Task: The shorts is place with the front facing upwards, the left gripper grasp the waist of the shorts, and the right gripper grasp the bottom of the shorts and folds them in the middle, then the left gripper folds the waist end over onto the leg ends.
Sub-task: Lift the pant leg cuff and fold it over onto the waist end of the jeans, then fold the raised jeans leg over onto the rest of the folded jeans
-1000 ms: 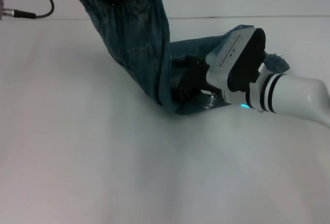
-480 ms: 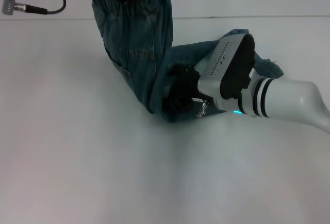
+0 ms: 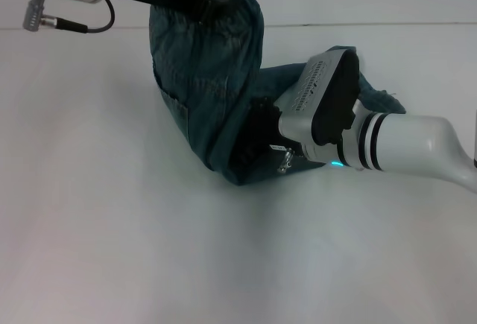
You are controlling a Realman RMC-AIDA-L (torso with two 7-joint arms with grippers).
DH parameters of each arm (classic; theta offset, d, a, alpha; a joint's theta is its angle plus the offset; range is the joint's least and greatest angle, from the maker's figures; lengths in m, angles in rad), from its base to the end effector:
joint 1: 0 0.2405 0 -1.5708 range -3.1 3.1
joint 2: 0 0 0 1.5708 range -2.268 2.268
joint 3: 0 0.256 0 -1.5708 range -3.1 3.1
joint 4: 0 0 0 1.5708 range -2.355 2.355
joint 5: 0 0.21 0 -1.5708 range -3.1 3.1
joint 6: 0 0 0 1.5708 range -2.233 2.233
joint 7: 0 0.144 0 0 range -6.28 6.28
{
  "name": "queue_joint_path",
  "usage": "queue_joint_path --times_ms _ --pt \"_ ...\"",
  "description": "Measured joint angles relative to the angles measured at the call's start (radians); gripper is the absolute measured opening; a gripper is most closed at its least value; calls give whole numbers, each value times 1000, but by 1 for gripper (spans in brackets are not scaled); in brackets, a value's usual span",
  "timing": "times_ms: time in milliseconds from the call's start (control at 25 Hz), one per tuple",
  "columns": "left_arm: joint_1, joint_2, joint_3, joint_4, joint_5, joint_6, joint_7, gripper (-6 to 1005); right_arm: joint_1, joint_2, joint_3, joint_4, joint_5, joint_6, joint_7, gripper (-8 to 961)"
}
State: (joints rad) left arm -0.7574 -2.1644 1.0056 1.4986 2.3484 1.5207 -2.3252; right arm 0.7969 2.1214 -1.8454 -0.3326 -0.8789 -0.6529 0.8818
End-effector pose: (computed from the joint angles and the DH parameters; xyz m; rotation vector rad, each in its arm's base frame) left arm -0.0755 0.3902 0.0535 -2.6385 -0.5540 -0.2460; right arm 0.1887 0.3854 -0.1362 -2.6266 0.1884 0.3248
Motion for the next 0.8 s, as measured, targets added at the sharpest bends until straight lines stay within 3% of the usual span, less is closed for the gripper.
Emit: queue_joint_path --times_ms 280,800 --pt "-2 0 11 -17 -1 -9 -1 61 -18 0 -6 -8 0 -5 7 789" --pt "6 0 13 -31 1 -11 -1 83 -138 -25 32 -123 -2 18 6 789"
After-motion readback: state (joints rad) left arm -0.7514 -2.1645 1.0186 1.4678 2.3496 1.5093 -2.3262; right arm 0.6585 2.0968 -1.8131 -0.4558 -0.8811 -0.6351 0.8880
